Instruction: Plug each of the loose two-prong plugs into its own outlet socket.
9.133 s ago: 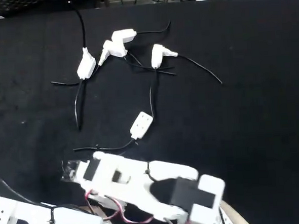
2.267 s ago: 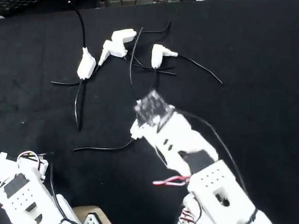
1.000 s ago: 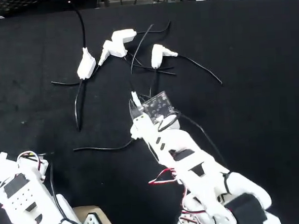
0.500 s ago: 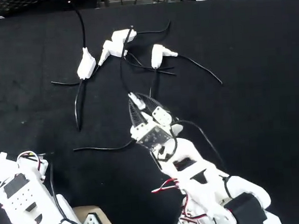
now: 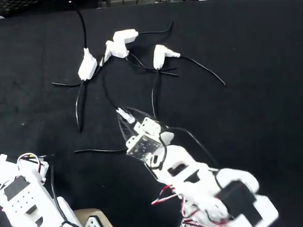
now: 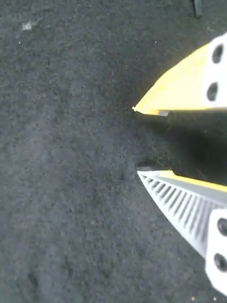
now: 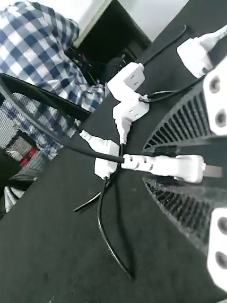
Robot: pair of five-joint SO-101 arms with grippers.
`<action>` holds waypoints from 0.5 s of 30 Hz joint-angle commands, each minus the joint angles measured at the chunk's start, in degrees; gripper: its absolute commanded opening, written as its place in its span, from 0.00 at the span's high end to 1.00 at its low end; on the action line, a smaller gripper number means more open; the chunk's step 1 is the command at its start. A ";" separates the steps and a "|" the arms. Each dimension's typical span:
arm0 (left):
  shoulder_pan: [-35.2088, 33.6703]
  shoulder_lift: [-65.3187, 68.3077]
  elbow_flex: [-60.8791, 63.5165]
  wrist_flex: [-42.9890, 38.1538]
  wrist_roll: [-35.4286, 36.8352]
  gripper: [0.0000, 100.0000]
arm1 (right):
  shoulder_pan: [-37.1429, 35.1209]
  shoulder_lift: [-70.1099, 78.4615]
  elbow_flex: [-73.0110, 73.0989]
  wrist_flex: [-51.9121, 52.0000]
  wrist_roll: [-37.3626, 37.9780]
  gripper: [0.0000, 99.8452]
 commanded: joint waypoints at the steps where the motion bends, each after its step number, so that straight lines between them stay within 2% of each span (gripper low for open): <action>1: 0.75 -0.35 -0.13 -0.88 -0.26 0.81 | -0.88 7.60 -4.53 -7.82 -0.18 0.99; 9: 0.75 -0.35 -0.13 -0.97 -0.26 0.81 | -0.70 25.89 -1.63 -39.03 -0.44 0.99; 15: 0.75 -0.35 -0.13 -0.97 -0.18 0.81 | 0.44 30.20 -3.82 -40.09 -6.33 0.99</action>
